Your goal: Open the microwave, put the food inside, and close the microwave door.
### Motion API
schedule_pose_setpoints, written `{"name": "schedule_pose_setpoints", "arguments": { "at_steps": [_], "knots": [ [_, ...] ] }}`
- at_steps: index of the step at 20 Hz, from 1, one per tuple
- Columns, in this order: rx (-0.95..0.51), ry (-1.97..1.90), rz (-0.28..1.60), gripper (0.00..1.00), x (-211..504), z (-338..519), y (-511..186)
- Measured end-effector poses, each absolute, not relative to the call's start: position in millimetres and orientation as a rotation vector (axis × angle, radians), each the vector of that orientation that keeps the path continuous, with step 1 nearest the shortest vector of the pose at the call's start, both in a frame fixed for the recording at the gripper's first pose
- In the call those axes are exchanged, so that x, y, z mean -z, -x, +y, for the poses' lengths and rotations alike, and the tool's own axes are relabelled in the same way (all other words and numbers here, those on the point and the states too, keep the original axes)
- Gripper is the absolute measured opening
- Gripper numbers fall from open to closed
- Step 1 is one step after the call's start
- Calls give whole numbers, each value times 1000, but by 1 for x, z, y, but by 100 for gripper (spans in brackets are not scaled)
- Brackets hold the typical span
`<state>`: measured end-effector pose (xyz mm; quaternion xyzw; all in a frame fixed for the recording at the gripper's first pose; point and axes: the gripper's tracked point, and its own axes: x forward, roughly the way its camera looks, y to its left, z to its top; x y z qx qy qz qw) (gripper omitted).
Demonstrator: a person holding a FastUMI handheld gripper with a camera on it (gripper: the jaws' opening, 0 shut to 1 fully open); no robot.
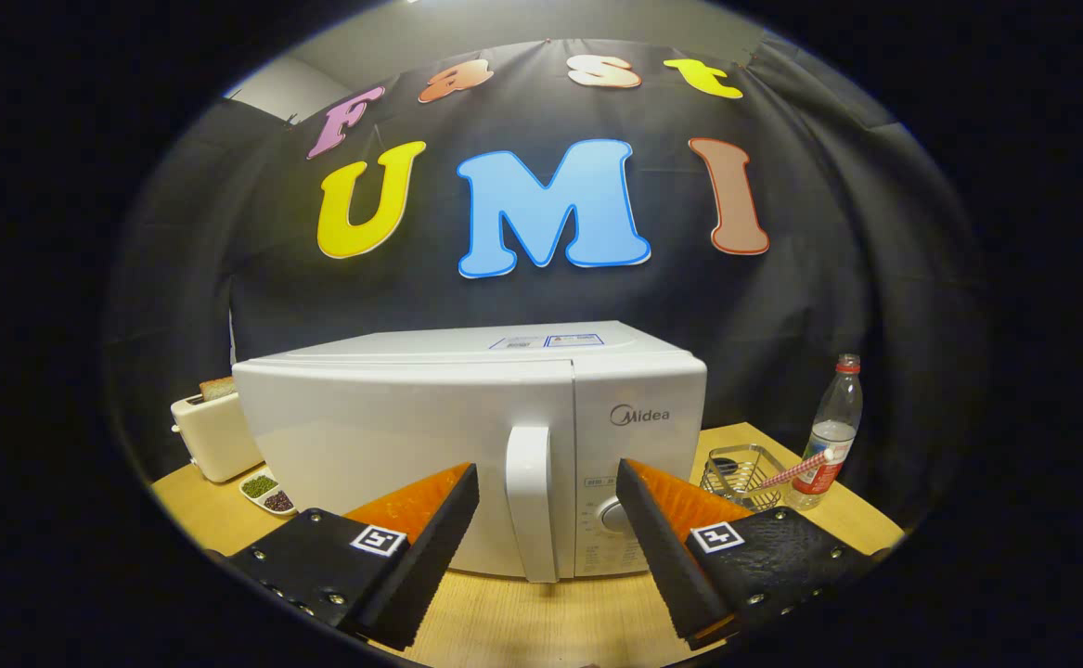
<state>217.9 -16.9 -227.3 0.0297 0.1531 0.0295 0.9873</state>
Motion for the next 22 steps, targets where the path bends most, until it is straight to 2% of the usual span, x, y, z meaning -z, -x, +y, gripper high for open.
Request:
{"name": "schedule_pose_setpoints", "arguments": {
  "at_steps": [1, 3, 5, 6, 7, 9, 11, 13, 14, 15, 16, 22],
  "knots": [
    [-52, -63, 322, 96, 234, -17, -220],
    [-48, -64, 344, 86, 245, -15, -223],
    [-38, -51, 360, 85, 254, -15, -223],
    [-43, -48, 360, 58, 254, -13, -223],
    [-47, -48, 364, 52, 257, -11, -223],
    [-50, -45, 378, 52, 259, -9, -225],
    [-39, -34, 383, 29, 260, -9, -224],
    [-28, -49, 394, 29, 259, -10, -224],
    [-26, -41, 402, 20, 260, -9, -225],
    [-18, -47, 408, 20, 260, -10, -224],
    [-20, -52, 416, 13, 260, -10, -223],
    [-32, -32, 440, 13, 258, -10, -222]
  ]
}}
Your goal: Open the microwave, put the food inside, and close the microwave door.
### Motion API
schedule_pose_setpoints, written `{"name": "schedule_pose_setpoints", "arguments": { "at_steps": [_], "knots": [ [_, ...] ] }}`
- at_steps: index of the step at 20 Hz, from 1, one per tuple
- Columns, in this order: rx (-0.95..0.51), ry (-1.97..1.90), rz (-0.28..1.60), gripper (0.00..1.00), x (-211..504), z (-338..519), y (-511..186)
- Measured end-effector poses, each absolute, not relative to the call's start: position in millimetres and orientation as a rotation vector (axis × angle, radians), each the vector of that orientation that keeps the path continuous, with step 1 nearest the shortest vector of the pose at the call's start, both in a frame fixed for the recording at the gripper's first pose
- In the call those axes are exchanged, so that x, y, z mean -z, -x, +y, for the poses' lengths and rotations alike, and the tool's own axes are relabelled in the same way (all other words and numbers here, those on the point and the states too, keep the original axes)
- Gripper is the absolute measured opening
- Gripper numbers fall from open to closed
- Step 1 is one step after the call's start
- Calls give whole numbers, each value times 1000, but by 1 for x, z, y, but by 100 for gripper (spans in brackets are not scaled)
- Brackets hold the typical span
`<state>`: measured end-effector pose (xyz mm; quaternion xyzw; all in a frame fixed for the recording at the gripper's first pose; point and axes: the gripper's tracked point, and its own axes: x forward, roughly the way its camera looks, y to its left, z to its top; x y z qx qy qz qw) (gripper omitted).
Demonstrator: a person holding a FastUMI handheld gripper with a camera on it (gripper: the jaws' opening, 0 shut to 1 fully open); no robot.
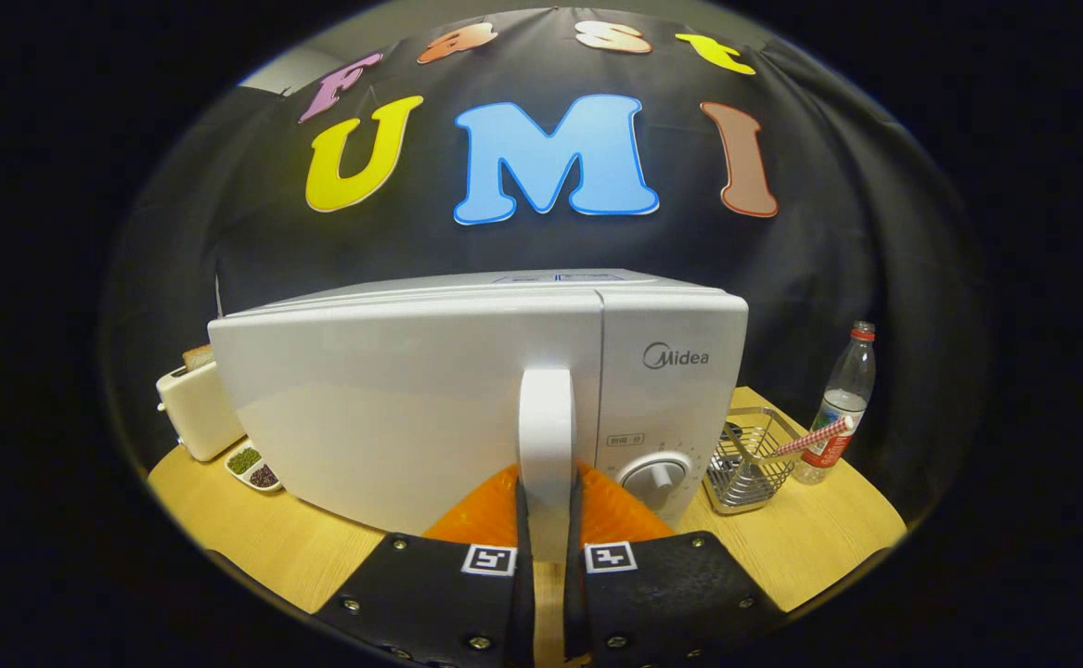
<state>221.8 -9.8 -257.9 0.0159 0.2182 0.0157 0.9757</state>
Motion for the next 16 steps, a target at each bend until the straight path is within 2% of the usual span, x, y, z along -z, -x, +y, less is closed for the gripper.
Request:
{"name": "schedule_pose_setpoints", "arguments": {
  "at_steps": [13, 14, 16],
  "knots": [
    [5, 35, 443, 13, 255, -9, -214],
    [3, 40, 441, 7, 254, -10, -214],
    [4, 1, 449, 7, 253, -11, -214]
  ]
}}
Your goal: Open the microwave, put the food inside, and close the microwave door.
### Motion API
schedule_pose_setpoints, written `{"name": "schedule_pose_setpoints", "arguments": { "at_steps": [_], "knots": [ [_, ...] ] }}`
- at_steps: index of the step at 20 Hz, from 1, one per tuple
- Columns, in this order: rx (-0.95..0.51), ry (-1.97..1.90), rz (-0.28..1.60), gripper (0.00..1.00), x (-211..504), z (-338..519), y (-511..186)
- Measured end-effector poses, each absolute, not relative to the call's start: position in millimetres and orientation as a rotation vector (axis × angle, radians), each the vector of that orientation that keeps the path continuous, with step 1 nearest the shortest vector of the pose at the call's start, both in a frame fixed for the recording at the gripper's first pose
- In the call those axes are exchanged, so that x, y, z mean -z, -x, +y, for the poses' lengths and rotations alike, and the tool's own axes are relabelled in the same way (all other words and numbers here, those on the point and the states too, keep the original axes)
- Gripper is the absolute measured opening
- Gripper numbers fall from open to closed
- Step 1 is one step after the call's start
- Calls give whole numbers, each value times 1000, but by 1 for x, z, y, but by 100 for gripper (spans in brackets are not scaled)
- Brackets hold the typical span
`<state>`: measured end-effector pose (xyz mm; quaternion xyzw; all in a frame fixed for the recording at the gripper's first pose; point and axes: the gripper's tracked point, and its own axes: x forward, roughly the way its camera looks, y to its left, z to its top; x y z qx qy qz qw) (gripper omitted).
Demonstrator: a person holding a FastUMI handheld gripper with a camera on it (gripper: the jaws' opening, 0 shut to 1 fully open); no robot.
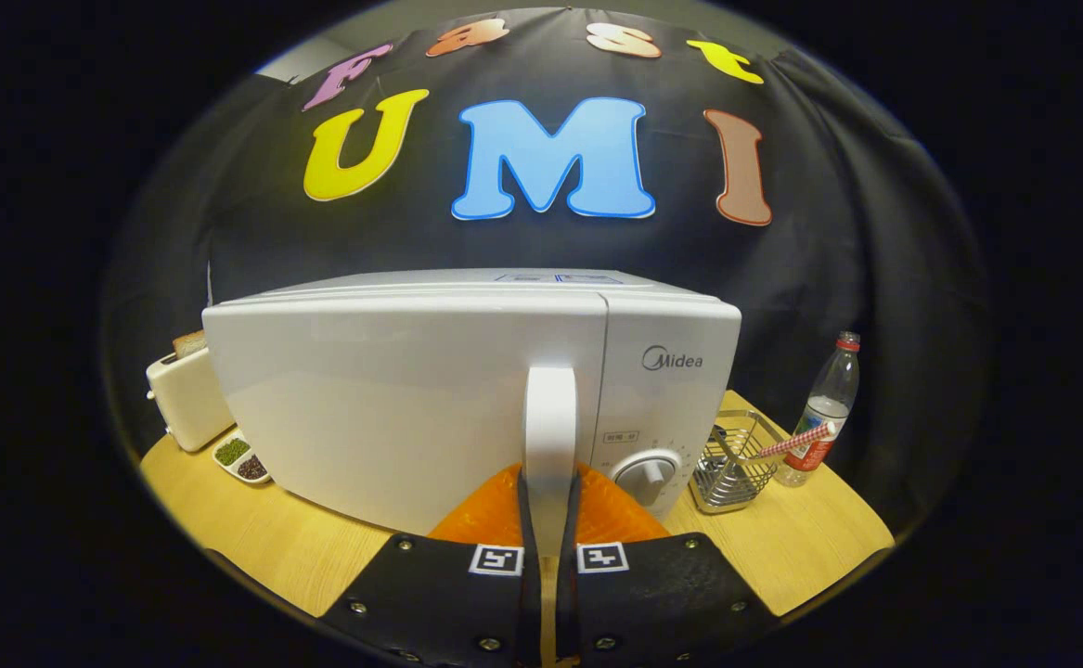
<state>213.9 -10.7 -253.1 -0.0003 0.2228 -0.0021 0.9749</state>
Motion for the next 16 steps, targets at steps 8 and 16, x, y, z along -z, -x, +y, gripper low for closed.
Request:
{"name": "schedule_pose_setpoints", "arguments": {
  "at_steps": [8, 16],
  "knots": [
    [0, 36, 449, 7, 253, -8, -213],
    [-17, 126, 412, 7, 245, 0, -176]
  ]
}}
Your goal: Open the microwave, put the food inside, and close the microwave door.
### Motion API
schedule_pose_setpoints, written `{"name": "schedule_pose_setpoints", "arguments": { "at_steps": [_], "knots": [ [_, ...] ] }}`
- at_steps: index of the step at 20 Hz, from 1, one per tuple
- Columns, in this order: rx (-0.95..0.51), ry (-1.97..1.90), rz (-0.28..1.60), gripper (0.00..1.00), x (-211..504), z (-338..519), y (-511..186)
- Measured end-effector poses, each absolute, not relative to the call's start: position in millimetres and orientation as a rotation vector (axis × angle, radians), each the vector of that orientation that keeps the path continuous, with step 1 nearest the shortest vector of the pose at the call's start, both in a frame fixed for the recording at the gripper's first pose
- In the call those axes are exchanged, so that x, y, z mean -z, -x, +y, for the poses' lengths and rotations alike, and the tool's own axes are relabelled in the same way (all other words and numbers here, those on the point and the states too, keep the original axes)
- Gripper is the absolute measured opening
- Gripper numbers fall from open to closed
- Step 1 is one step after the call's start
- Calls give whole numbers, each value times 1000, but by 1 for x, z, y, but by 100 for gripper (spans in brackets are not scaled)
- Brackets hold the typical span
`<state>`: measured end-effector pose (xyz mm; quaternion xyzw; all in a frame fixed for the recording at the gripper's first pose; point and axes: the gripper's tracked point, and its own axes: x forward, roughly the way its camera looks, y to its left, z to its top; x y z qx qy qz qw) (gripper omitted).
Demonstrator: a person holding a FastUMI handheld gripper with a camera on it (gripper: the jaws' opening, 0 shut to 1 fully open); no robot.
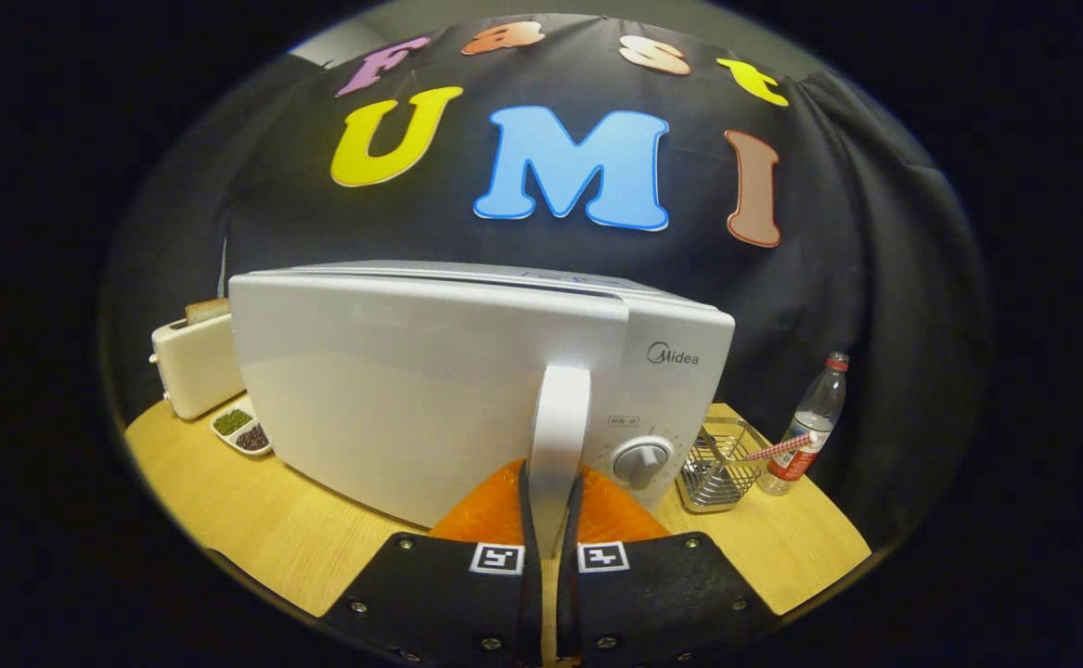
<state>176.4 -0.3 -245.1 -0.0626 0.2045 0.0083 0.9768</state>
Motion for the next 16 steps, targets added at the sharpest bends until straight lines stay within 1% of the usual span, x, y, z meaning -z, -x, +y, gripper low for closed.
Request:
{"name": "schedule_pose_setpoints", "arguments": {
  "at_steps": [3, 8, 10, 11, 14, 16],
  "knots": [
    [-4, 61, 462, 7, 249, 2, -163],
    [-1, 12, 492, 7, 242, 18, -128],
    [-7, -2, 508, 11, 240, 28, -112],
    [-14, -6, 518, 11, 240, 33, -105],
    [-41, -20, 541, 18, 236, 46, -83],
    [-48, -16, 553, 20, 235, 56, -69]
  ]
}}
